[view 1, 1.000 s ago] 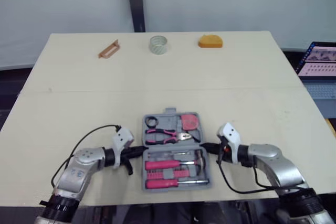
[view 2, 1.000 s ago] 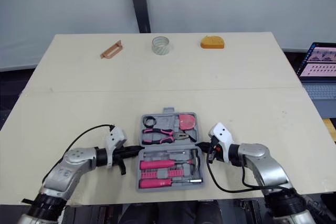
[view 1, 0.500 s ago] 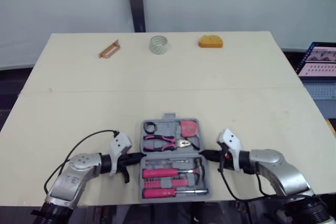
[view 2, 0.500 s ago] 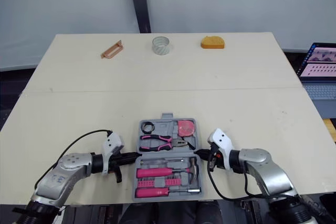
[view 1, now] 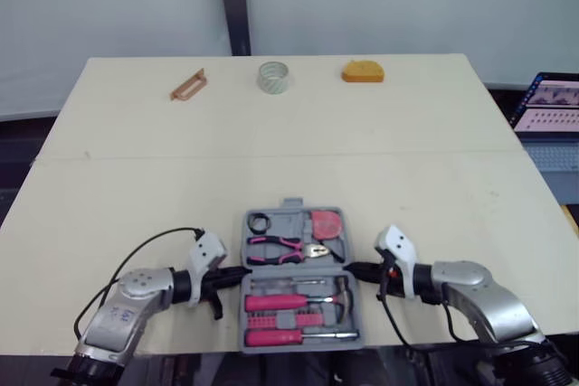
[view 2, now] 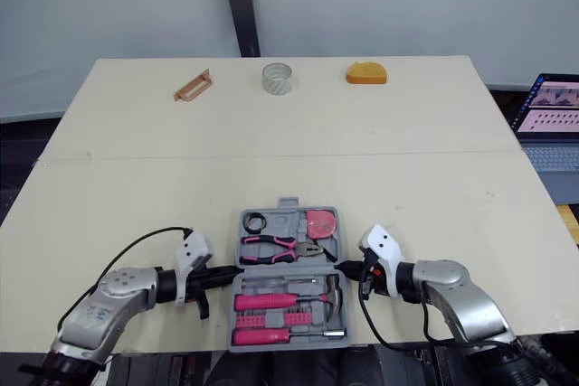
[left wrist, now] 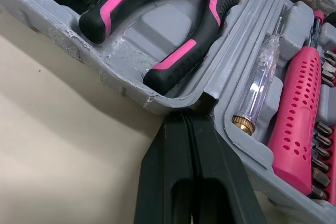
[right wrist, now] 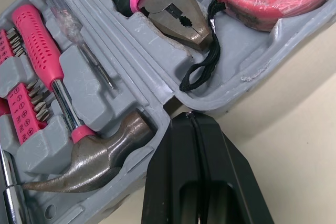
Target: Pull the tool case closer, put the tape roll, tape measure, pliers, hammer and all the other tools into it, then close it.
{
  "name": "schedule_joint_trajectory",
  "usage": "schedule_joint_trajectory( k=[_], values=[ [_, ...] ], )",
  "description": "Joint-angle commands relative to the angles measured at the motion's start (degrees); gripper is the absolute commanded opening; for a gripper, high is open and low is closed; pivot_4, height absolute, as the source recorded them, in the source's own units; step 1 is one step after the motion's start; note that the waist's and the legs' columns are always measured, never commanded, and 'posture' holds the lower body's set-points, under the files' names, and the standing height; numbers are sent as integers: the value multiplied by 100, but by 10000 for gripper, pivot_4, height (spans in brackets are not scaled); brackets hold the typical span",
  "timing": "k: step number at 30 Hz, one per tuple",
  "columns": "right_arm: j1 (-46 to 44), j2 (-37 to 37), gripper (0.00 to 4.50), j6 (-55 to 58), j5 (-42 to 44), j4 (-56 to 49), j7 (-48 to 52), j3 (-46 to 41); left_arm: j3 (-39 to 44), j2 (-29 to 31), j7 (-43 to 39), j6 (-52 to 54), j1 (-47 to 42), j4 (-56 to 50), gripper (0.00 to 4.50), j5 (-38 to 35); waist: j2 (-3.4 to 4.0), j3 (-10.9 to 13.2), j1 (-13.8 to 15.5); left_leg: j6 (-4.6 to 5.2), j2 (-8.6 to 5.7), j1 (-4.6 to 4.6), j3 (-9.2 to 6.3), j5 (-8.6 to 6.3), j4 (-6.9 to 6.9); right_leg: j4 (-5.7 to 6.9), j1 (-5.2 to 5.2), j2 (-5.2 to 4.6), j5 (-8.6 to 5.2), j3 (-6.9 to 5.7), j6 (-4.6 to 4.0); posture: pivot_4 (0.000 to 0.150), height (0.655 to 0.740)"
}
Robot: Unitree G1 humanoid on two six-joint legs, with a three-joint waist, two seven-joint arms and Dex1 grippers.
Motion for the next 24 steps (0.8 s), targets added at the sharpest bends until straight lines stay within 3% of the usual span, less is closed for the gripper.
schedule_joint_trajectory(
  k=[1, 9, 14, 19, 24],
  values=[
    [20, -2, 551, -68, 73, -200, -41, -93, -83, 67, -46, -30, 85, 94, 0, 50, 0, 0, 0, 0, 0, 0, 0, 0, 0, 0, 0, 0, 0, 0, 0, 1500, 7400],
    [-158, -267, 551, 224, 353, 119, 54, -678, 449, 484, -177, -525, -176, 729, 0, 53, 1, 0, -2, 0, 0, 1, 2, 0, 1, 0, 0, 0, 0, 1, 0, 1500, 7400],
    [-757, -214, 19961, 1200, 910, 552, 24, -998, 697, 664, -577, -504, -39, 277, 0, -396, 2, 2, -45, 0, 3, 4, 2, 0, -6, 1, -2, 1, 0, -1, 0, 1500, 7400],
    [-1652, 141, 44510, 2279, 1204, 1274, -277, -981, 388, 737, -859, -80, 286, -634, 0, -694, 4, 3, -92, 0, 3, -9, 2, 0, -5, -3, -11, 0, 0, -2, 0, 1500, 7400],
    [-2305, 554, 44510, 2837, 1267, 1890, -485, -891, -152, 842, -915, 177, 515, -982, 0, -546, 5, 3, -118, 0, 3, -13, -1, 0, -5, -1, -12, 0, 0, -2, 0, 1500, 7400]
  ],
)
